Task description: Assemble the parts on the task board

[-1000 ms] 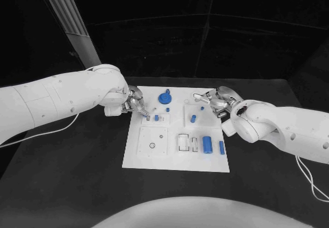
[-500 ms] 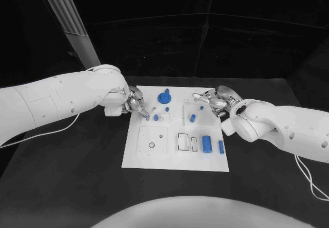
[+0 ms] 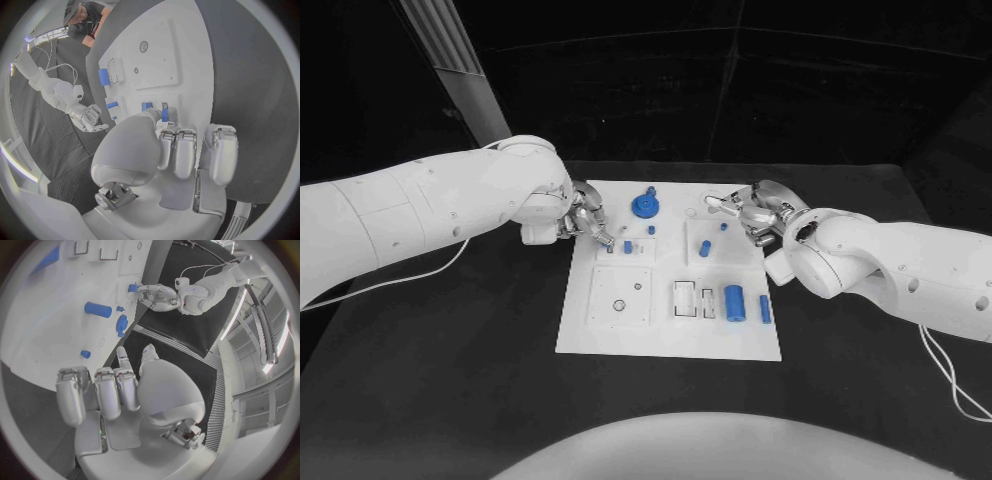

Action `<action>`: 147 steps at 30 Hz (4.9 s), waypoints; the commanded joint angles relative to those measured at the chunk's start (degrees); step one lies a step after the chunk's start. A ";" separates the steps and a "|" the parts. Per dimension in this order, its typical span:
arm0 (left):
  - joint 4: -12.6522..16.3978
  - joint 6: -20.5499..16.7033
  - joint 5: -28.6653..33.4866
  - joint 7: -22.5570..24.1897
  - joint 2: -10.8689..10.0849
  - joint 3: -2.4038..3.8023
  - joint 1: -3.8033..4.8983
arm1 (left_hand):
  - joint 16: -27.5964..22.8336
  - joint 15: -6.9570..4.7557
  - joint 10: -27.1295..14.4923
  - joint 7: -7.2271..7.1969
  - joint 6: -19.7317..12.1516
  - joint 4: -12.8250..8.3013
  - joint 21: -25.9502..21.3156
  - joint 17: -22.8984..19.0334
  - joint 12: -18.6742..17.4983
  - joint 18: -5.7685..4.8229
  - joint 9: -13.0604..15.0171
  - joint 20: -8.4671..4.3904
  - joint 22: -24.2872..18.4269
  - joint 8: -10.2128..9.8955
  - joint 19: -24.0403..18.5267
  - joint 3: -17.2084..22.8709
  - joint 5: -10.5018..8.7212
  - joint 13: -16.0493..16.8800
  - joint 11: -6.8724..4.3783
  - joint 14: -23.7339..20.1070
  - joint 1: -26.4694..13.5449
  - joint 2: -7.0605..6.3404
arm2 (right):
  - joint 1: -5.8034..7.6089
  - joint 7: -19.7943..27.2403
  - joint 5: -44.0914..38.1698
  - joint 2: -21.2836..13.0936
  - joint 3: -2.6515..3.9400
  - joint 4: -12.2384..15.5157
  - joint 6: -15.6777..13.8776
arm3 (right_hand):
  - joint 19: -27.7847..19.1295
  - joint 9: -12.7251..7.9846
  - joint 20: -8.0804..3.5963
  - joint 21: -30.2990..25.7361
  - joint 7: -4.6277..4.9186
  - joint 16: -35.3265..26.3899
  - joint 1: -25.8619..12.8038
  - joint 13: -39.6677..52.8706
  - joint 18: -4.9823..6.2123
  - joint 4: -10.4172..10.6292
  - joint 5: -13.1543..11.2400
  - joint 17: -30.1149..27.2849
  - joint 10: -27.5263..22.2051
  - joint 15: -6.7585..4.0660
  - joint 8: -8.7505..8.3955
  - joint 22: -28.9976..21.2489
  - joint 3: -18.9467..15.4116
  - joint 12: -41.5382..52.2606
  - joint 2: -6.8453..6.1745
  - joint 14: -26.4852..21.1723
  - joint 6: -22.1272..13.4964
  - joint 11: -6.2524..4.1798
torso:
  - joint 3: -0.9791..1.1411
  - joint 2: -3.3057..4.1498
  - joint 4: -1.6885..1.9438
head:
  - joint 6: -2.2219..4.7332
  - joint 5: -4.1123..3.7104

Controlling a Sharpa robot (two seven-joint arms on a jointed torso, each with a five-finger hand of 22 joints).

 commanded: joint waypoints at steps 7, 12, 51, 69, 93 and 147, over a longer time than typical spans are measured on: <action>-0.14 1.70 -0.31 0.00 0.38 -0.01 -0.14 | 0.18 -0.17 5.96 -1.03 0.77 -0.20 0.23 15.09 0.05 -0.37 0.08 -0.44 15.08 0.09 5.93 0.44 -0.27 14.91 -0.05 5.95 -0.11 0.08 | 0.08 0.11 -0.18 0.10 0.02 0.09 0.03 | 5.94 0.09 0.27 0.19 0.15 0.14 0.06 15.06 -0.43 0.03 0.21 15.10 5.97 -0.03 0.35 15.10 -0.42 0.14 0.39 5.96 -0.38 0.33 | -0.05 0.00 0.01 | -0.15 -0.10; -0.22 2.13 -0.31 -0.81 0.52 -0.01 -0.18 | 0.18 -0.12 5.96 -0.97 0.66 -0.17 0.23 15.09 0.05 -0.37 0.12 -0.42 15.08 0.03 5.93 0.55 -0.66 14.91 0.00 5.95 -0.29 0.07 | 0.08 0.08 -0.18 0.09 0.02 0.09 0.08 | 5.94 0.10 0.26 0.19 0.14 0.14 0.32 15.06 -0.43 0.04 0.28 15.10 5.97 -0.04 0.51 15.10 -0.60 0.14 0.45 5.96 -0.42 0.32 | -0.01 0.02 0.01 | -0.09 -0.10; -0.18 3.05 -0.31 -0.48 0.25 -0.01 -0.21 | 0.18 -0.08 5.96 -0.94 0.61 -0.19 0.23 15.09 0.05 -0.37 0.17 -0.39 15.08 0.01 5.93 0.67 -1.05 14.91 0.05 5.95 -0.43 0.08 | 0.08 -0.20 -0.18 0.18 0.02 -0.01 0.37 | 5.94 0.10 0.26 0.19 0.14 0.14 0.32 15.06 -0.43 0.04 0.28 15.10 5.97 -0.04 0.51 15.10 -0.60 0.14 0.45 5.96 -0.42 0.32 | -0.01 0.01 -0.01 | -0.15 -0.26; -0.18 4.11 -0.30 -0.50 0.42 -0.01 -0.31 | 0.18 -0.04 5.96 -0.87 0.40 -0.16 0.23 15.09 0.05 -0.37 0.15 -0.36 15.08 -0.14 5.93 0.76 -1.25 14.91 0.09 5.95 -0.59 0.06 | 0.08 -0.26 -0.18 0.15 0.02 0.04 0.38 | 5.94 0.10 0.26 0.19 0.14 0.14 0.32 15.06 -0.43 0.04 0.28 15.10 5.97 -0.04 0.51 15.10 -0.60 0.14 0.45 5.96 -0.42 0.32 | 0.00 0.03 0.01 | -0.28 -0.31; -0.11 4.67 -0.30 -0.26 0.67 -0.01 -0.42 | 0.18 0.19 5.96 -0.66 0.26 -0.02 0.23 15.09 0.05 -0.37 0.12 -0.14 15.08 -0.56 5.93 0.22 -2.50 14.91 0.32 5.95 -3.11 0.07 | 0.08 -0.34 -0.18 0.16 0.02 0.03 0.38 | 5.94 0.09 0.25 0.19 0.14 0.14 0.44 15.06 -0.43 0.09 0.26 15.10 5.97 -0.04 0.63 15.10 -0.81 0.14 0.57 5.96 -0.51 0.32 | 0.00 -0.01 0.00 | -0.29 -0.44; -1.30 4.36 -0.30 -2.26 1.03 -0.01 -0.77 | 0.18 0.42 5.96 -0.26 -1.45 -1.48 0.23 15.09 0.05 -0.37 0.64 0.06 15.08 -0.12 5.93 3.42 3.34 14.91 0.64 5.95 0.84 -1.55 | 0.08 -0.55 -0.18 0.13 0.02 0.08 0.51 | 5.94 0.09 0.25 0.19 0.14 0.14 0.55 15.06 -0.43 0.09 0.27 15.10 5.97 -0.05 0.70 15.10 -0.90 0.14 0.71 5.96 -0.57 0.32 | -0.01 -0.02 0.00 | -0.17 -0.48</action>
